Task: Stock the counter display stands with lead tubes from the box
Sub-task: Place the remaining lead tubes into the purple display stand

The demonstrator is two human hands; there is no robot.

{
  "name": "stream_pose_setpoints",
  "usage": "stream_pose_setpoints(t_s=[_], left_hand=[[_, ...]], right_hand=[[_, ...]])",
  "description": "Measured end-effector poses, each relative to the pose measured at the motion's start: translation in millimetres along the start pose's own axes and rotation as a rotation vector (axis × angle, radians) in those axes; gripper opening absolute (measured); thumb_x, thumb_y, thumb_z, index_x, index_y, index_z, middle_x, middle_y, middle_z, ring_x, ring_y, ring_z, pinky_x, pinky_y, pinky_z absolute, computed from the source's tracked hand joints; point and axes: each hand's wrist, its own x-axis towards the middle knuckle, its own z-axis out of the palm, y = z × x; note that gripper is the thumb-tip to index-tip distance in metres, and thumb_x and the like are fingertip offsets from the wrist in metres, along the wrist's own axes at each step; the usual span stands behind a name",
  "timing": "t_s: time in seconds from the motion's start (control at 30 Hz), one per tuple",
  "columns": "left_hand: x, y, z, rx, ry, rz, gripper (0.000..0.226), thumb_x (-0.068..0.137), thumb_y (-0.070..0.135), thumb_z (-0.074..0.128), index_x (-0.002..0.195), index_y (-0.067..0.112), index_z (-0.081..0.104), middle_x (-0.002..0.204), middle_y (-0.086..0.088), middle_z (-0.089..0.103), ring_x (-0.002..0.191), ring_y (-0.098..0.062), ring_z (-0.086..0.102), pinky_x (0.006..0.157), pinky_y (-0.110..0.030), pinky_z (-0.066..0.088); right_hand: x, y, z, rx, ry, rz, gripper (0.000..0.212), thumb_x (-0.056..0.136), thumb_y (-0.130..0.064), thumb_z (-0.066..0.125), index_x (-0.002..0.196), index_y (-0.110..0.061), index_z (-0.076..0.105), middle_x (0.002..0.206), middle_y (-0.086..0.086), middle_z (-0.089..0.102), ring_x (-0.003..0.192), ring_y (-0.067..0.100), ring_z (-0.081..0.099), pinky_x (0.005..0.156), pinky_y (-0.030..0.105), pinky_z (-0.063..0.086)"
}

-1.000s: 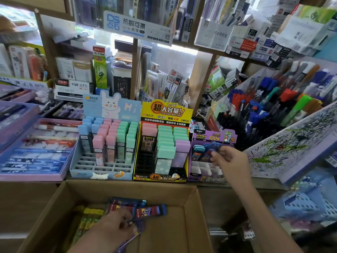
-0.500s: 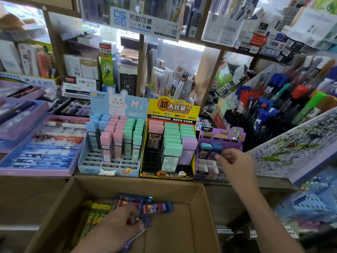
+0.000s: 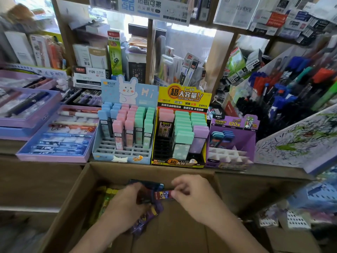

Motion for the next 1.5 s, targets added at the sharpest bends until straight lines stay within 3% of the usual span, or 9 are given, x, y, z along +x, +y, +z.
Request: stream_pose_setpoints(t_s=[0.17,0.4,0.6,0.7,0.83,0.93,1.07,1.33,1.5], left_hand=[[0.7,-6.0,2.1,0.208,0.144,0.047,0.04,0.091,0.031,0.07,0.128,0.039,0.059,0.13,0.009,0.052,0.127,-0.019,0.043,0.113,-0.036,0.041],[2.3,-15.4,2.7,0.369,0.138,0.031,0.052,0.097,0.032,0.062,0.147,0.036,0.048,0.144,0.003,0.044,0.131,-0.025,0.037,0.117,-0.04,0.035],[3.9,-18.4,4.6,0.429,0.121,0.025,0.044,0.094,0.038,0.065,0.137,0.037,0.056,0.138,0.002,0.049,0.129,-0.025,0.041,0.115,-0.04,0.036],[3.9,-20.0,7.1,0.416,0.139,0.013,0.032,0.091,0.041,0.069,0.123,0.036,0.061,0.13,0.003,0.049,0.123,-0.023,0.043,0.11,-0.038,0.04],[2.2,-19.3,7.8,0.302,0.07,-0.004,0.019,0.09,0.045,0.069,0.104,0.035,0.06,0.109,0.008,0.058,0.109,-0.017,0.056,0.09,-0.032,0.049],[1.2,-16.0,7.6,0.307,0.017,-0.032,0.018,0.09,0.046,0.067,0.102,0.035,0.059,0.1,0.01,0.063,0.097,-0.016,0.063,0.075,-0.03,0.049],[-0.2,-15.0,7.7,0.309,-0.049,-0.065,0.024,0.088,0.044,0.069,0.108,0.034,0.06,0.1,0.009,0.06,0.096,-0.016,0.059,0.077,-0.03,0.047],[-4.3,-10.0,8.4,0.316,-0.107,-0.101,0.034,0.085,0.041,0.075,0.113,0.029,0.061,0.11,0.006,0.064,0.106,-0.018,0.062,0.09,-0.032,0.054],[-3.8,-9.8,12.1,0.193,-0.19,-0.143,0.039,0.076,0.037,0.084,0.109,0.028,0.066,0.102,0.007,0.068,0.094,-0.013,0.068,0.086,-0.035,0.061]], right_hand=[[15.8,-6.1,35.6,-0.265,-0.232,0.129,0.029,0.099,-0.02,0.061,0.127,-0.028,0.059,0.123,0.0,0.067,0.112,0.023,0.065,0.098,0.043,0.055],[21.5,5.3,55.1,-0.363,-0.335,0.224,0.075,0.096,-0.003,0.053,0.159,-0.031,0.024,0.154,0.009,0.042,0.139,0.032,0.048,0.114,0.043,0.043],[10.7,11.8,54.0,-0.239,-0.251,0.201,0.044,0.095,-0.007,0.056,0.131,-0.032,0.06,0.13,0.0,0.06,0.117,0.022,0.06,0.101,0.035,0.051],[5.4,14.5,59.3,-0.194,-0.265,0.208,0.035,0.095,-0.012,0.06,0.123,-0.032,0.064,0.123,-0.002,0.06,0.108,0.019,0.061,0.089,0.032,0.053],[0.3,17.6,68.4,-0.058,-0.275,0.244,0.039,0.094,-0.013,0.062,0.126,-0.035,0.065,0.118,-0.01,0.061,0.1,0.01,0.061,0.069,0.019,0.047],[-1.2,18.2,74.9,0.067,-0.238,0.319,0.026,0.09,-0.011,0.065,0.106,-0.03,0.069,0.108,-0.007,0.064,0.095,0.01,0.063,0.07,0.023,0.052],[-3.9,13.1,84.0,0.154,-0.165,0.421,0.021,0.086,-0.017,0.074,0.096,-0.029,0.059,0.099,-0.006,0.063,0.092,0.012,0.064,0.081,0.037,0.061],[-6.0,7.6,95.3,0.376,-0.081,0.562,0.046,0.085,-0.012,0.079,0.092,-0.033,0.039,0.096,-0.007,0.061,0.085,0.007,0.06,0.058,0.019,0.043],[-5.3,5.9,92.8,0.431,-0.111,0.575,0.032,0.085,-0.005,0.077,0.096,-0.025,0.054,0.097,-0.001,0.068,0.088,0.009,0.065,0.061,0.021,0.046]])
